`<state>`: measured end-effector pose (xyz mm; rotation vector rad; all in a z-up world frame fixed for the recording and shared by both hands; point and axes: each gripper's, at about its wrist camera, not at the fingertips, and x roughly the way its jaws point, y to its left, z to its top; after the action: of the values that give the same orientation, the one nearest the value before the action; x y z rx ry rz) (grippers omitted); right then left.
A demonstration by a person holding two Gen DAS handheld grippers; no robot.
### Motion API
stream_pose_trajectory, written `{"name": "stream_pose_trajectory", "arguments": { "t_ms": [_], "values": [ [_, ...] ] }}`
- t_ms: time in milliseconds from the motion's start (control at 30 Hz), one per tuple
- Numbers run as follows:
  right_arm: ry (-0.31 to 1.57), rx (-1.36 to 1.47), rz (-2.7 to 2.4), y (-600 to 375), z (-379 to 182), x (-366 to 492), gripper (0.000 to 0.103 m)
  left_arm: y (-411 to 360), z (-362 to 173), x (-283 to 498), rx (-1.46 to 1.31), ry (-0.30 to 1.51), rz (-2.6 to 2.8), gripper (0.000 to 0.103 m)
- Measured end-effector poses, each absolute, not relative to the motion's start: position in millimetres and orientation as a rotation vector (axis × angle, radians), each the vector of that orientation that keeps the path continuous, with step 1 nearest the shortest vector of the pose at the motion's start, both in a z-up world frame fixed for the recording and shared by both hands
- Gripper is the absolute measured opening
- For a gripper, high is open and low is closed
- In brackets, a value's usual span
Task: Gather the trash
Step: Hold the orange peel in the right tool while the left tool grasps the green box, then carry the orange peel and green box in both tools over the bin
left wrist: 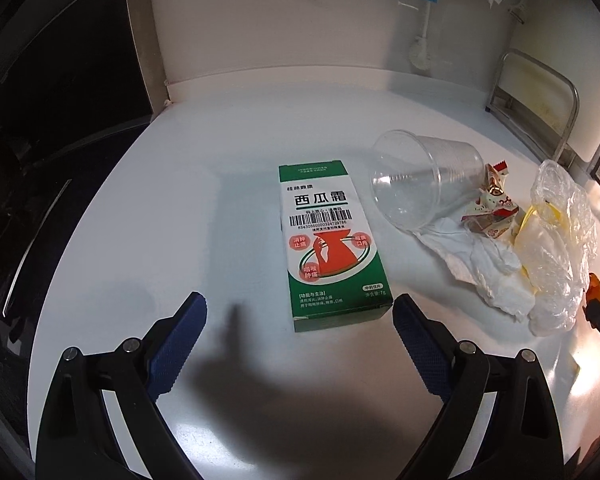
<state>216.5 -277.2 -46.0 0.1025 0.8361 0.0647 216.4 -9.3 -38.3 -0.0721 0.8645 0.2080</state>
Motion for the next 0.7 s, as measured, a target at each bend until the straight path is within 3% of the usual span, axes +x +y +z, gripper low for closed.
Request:
{"name": "stream_pose_trajectory", "arguments": {
  "t_ms": [567, 700],
  "values": [
    [0.839, 0.114, 0.074, -277, -47, 217, 0.021, 3, -50, 261, -0.088, 0.939, 0.228, 0.092],
    [0.840, 0.114, 0.075, -276, -47, 217, 0.021, 5, -53, 264, -0.082, 0.955, 0.220, 0.080]
  ]
}}
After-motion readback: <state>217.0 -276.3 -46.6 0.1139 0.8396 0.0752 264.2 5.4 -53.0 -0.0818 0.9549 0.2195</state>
